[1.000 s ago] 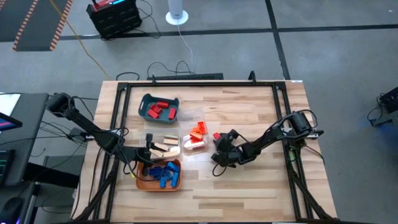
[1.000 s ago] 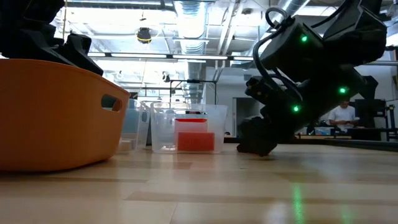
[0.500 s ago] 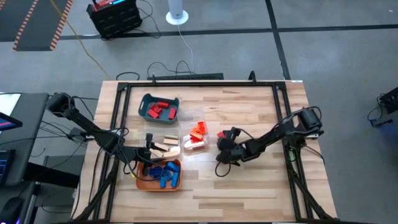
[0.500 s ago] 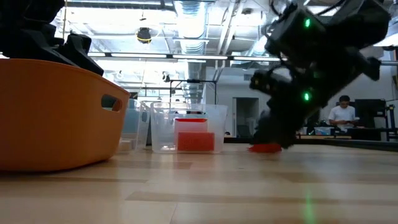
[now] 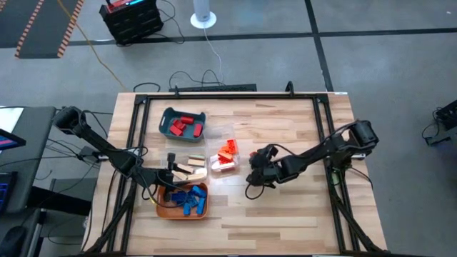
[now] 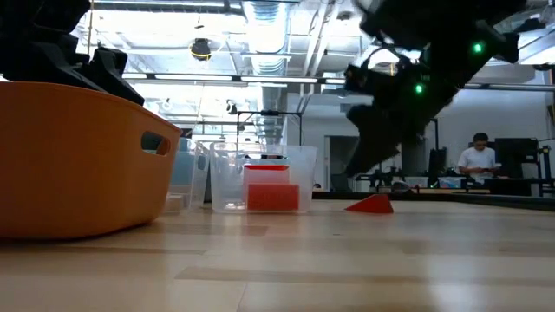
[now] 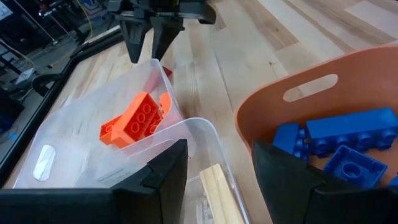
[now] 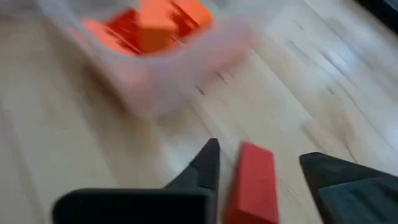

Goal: Sort blocks
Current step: Put the red block into the blue bin

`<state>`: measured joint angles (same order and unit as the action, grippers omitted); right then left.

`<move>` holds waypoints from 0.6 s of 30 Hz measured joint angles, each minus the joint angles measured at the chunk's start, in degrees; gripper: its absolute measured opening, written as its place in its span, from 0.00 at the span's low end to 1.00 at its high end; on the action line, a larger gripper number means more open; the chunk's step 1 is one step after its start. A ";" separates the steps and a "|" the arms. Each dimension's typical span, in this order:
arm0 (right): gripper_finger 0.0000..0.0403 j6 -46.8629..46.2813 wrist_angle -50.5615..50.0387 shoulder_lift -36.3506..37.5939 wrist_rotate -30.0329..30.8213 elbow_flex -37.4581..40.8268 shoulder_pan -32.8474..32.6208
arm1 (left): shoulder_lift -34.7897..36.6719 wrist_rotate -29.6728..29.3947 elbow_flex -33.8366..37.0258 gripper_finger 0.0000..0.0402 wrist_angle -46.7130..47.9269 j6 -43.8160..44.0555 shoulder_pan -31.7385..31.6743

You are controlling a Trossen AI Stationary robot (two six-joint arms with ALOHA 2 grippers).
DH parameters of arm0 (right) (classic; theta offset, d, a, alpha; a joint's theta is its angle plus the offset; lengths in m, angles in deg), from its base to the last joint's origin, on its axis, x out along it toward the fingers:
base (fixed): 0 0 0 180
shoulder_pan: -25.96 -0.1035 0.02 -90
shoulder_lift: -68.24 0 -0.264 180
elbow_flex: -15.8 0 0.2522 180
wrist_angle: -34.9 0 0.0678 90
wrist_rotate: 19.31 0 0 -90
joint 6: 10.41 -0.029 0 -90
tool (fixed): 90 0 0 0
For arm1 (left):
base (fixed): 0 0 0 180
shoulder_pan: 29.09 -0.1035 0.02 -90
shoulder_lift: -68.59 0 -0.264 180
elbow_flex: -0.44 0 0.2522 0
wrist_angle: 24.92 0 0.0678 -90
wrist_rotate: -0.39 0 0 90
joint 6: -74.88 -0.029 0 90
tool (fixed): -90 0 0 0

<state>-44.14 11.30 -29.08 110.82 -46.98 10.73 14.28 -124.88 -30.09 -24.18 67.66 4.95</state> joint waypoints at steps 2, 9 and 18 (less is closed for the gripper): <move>0.17 -3.33 -1.06 -0.65 0.07 0.68 -0.62 | 0.00 0.00 0.00 0.43 0.28 0.34 0.00; 0.49 -14.15 0.76 -1.46 1.57 6.61 -3.37 | 0.00 0.44 0.00 0.43 0.74 1.05 0.00; 0.63 -12.53 9.00 -1.46 1.93 11.00 -2.06 | 0.00 0.44 0.00 0.43 -0.05 0.26 0.00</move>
<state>-56.67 20.30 -30.54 112.75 -35.98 8.66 14.28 -124.44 -30.09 -24.22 67.92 4.95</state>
